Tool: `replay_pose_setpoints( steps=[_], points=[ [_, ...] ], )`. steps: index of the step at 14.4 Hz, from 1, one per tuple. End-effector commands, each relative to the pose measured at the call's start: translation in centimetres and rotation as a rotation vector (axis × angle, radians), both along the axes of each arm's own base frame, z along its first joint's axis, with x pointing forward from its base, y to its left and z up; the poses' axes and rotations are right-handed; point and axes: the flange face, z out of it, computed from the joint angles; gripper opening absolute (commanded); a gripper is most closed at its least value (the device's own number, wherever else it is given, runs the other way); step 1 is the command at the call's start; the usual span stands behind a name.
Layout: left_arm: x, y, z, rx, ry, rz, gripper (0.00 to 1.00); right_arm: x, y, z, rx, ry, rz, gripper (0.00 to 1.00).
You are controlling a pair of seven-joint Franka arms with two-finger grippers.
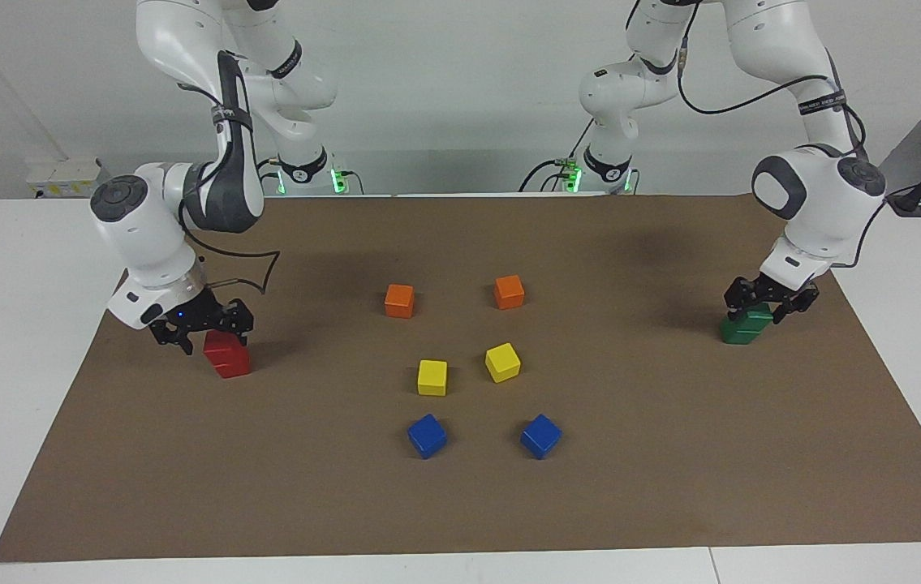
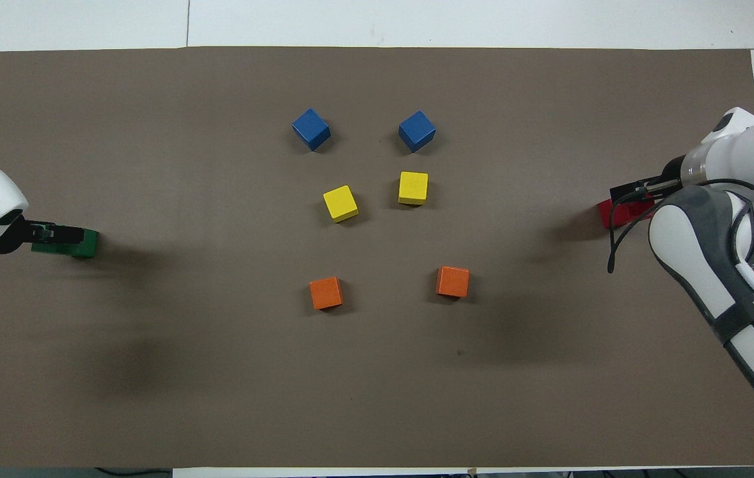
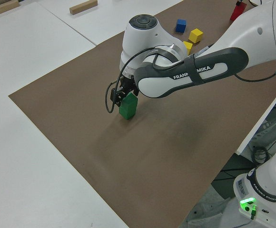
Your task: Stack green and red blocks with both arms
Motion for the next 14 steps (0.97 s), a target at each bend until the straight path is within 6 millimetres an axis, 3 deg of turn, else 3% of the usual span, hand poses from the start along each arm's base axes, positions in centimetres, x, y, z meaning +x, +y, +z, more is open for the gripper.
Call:
replay_pose_setpoints(
  steps=[1, 5, 9, 11, 14],
  points=[
    [0.7, 0.5, 2.2, 0.005, 0.036, -0.019, 1.00, -0.5, 2.2, 4.2, 0.018, 0.016, -0.043, 1.00],
    [2.2, 0.1, 9.4, -0.003, 0.067, -0.027, 1.00, -2.9, 2.9, 9.8, 0.018, -0.002, -0.041, 1.00],
    [1.1, -1.0, 16.4, 0.007, 0.012, -0.017, 1.00, -5.5, 3.9, 14.7, 0.020, 0.016, -0.059, 1.00],
    [0.4, -3.1, 19.1, -0.003, 0.012, 0.076, 1.00, -5.4, 3.9, 17.4, 0.020, 0.050, -0.080, 1.00],
    [0.0, -5.5, 23.7, -0.014, 0.052, 0.128, 1.00, -4.7, 3.9, 18.4, 0.019, 0.072, -0.094, 1.00]
  ],
)
